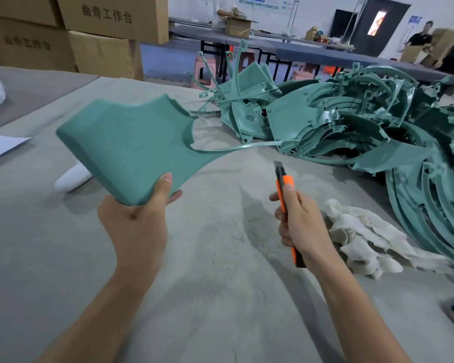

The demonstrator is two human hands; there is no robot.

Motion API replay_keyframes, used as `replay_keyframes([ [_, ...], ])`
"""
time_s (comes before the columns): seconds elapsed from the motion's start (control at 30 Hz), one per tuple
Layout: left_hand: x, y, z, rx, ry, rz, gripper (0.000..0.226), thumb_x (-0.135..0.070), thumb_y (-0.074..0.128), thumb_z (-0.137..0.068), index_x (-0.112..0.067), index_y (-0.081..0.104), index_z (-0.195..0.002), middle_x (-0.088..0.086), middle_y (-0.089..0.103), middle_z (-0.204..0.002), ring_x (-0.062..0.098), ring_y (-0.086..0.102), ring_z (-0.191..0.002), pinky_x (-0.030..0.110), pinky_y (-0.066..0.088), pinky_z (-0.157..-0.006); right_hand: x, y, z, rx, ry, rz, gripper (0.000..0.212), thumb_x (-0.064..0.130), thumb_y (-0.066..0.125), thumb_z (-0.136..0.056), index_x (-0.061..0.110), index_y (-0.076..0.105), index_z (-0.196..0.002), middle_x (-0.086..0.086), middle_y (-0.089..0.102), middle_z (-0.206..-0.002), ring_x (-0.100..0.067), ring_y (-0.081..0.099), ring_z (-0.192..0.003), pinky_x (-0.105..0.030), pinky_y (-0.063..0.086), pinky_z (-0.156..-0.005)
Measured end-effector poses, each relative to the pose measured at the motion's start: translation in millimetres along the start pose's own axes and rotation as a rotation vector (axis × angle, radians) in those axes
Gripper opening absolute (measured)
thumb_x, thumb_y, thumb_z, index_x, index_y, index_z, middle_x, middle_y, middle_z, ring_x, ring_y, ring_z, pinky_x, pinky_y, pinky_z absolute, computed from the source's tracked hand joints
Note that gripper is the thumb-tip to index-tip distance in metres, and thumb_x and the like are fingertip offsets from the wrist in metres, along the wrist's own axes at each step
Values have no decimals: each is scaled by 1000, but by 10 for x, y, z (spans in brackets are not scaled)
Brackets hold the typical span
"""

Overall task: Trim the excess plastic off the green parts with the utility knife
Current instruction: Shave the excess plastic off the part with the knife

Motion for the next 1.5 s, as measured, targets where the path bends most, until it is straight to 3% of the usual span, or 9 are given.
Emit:
replay_keyframes([
  [0.13,3,59,34,26,9,-35,26,-4,72,-81,-30,70,-82,-21,73,-80,2,71,-75,29,60,-65,110,-38,50,-70,-142,30,38,43,33,-105,20,60,-92,4,44,-61,-6,36,-41,-25,29,-43],
  [0.27,-31,118,84,77,25,-120,29,-13,72,-79,-41,73,-70,-26,71,-73,-2,70,-70,38,61,-66,284,170,136,-115,-301,253,41,44,29,-104,17,58,-91,1,49,-61,-15,43,-50,-40,37,-51],
  [0.5,-19,156,138,114,18,-198,27,-25,74,-78,-52,72,-74,-26,71,-73,6,73,-74,50,60,-74,260,356,155,-87,-296,334,43,45,26,-103,16,55,-90,0,53,-63,-15,50,-57,-33,36,-55],
  [0.7,-20,166,160,111,20,-192,28,-21,74,-78,-48,73,-72,-23,72,-73,6,73,-74,50,60,-73,371,574,283,-5,-362,267,63,65,17,-89,15,56,-91,2,53,-61,-16,49,-56,-37,37,-55],
  [0.83,-27,175,156,122,13,-144,33,-16,73,-79,-47,73,-70,-23,72,-75,4,72,-72,39,62,-66,351,522,244,6,-344,248,51,54,25,-99,17,57,-88,3,50,-59,-11,43,-49,-42,38,-54],
  [1.0,-41,122,95,107,31,-98,28,-15,73,-78,-41,73,-70,-22,73,-79,2,71,-71,28,60,-62,96,124,-51,-59,-150,117,38,43,32,-105,22,58,-88,7,47,-61,-11,40,-49,-30,30,-54],
  [1.1,-54,136,85,123,46,-111,35,-15,72,-78,-49,72,-70,-25,71,-77,0,71,-72,26,59,-62,8,-116,-135,-138,-111,123,38,44,32,-105,22,58,-88,5,48,-62,-13,41,-51,-34,32,-58],
  [1.23,-63,154,104,125,49,-106,36,-15,72,-79,-51,72,-71,-25,72,-78,1,71,-72,26,59,-62,40,-129,-117,-202,-153,215,39,44,29,-105,22,57,-89,1,52,-69,-21,47,-61,-41,40,-61],
  [1.5,8,189,176,118,4,-128,31,-17,72,-79,-48,73,-72,-23,72,-75,2,71,-70,40,61,-63,239,528,185,-45,-331,337,41,47,26,-103,18,52,-89,5,49,-58,-11,44,-48,-25,28,-45],
])
Point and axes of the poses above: each hand's wrist, its own z-axis away from the middle knuckle, its own y-axis out of the palm, x = y × z, the point moved 8 cm from there along -z, towards the middle knuckle
